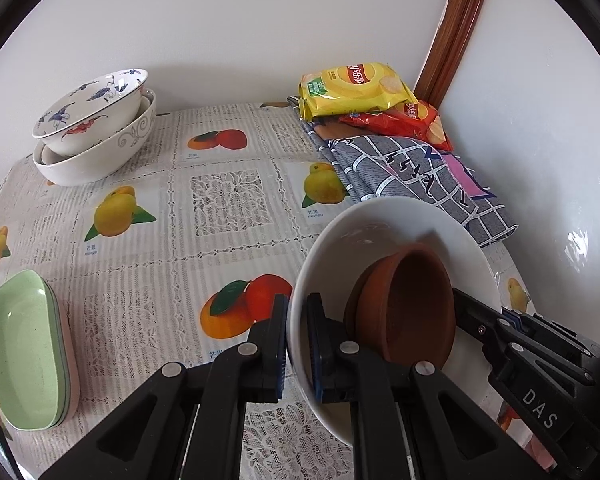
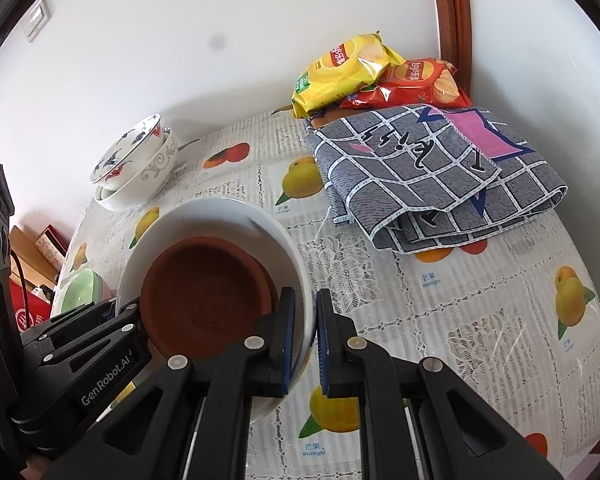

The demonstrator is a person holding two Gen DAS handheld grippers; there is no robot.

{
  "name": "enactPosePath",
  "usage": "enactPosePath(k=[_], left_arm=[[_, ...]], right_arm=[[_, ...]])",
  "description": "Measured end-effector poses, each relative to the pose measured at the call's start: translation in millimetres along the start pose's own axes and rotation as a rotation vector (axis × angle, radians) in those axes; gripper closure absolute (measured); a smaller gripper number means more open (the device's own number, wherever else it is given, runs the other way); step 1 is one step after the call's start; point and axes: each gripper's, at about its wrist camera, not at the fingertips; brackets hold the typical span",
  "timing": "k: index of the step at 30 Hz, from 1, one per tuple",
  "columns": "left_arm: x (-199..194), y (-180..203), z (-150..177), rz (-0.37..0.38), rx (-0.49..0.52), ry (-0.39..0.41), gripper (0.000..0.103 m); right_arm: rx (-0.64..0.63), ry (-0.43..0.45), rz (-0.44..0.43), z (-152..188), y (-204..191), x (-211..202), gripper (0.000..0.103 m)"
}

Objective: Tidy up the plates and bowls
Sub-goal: 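Lift the white bowl with both grippers and carry it over the light-green plate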

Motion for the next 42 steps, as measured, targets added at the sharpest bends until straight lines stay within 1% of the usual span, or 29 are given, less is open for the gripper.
enactPosePath(k=[10,15,21,31,42], left_arm=[[-19.1,-19.1,1.1,-0.019,-0.014,0.023,0.093],[-28.7,-30.5,4.6,-0.03,-0.026,0.035,0.093],[-36.4,-43.9,9.4,-0.035,-0.043,0.038,0.093],[-43.9,-65.9,18.5,-0.046,-0.066,0.039,0.093],[-54.4,-98.3,25.5,-0.08,-0.1,0.043,0.093]], right_arm=[[-0.022,0.014,-0.023,2.8,-24.4,-9.5,0.093],[-0.03,0.008,-0.042,4.9,-36.2,-10.5,0.093],[-0.045,0.008,-0.046,10.6,-51.9,-10.8,0.093],[-0.056,0.001,-0.055,17.9,-77.2,-6.1,0.093],[-0.09,-0.011,-0.09,23.8,-110.5,2.0,0.093]])
Point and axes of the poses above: each gripper's, at about its wrist camera, not at the fingertips, and x roughly the way its jaws point, y to its right, z to its underside, and after that the axes turned 13 degrees about x, right-handed
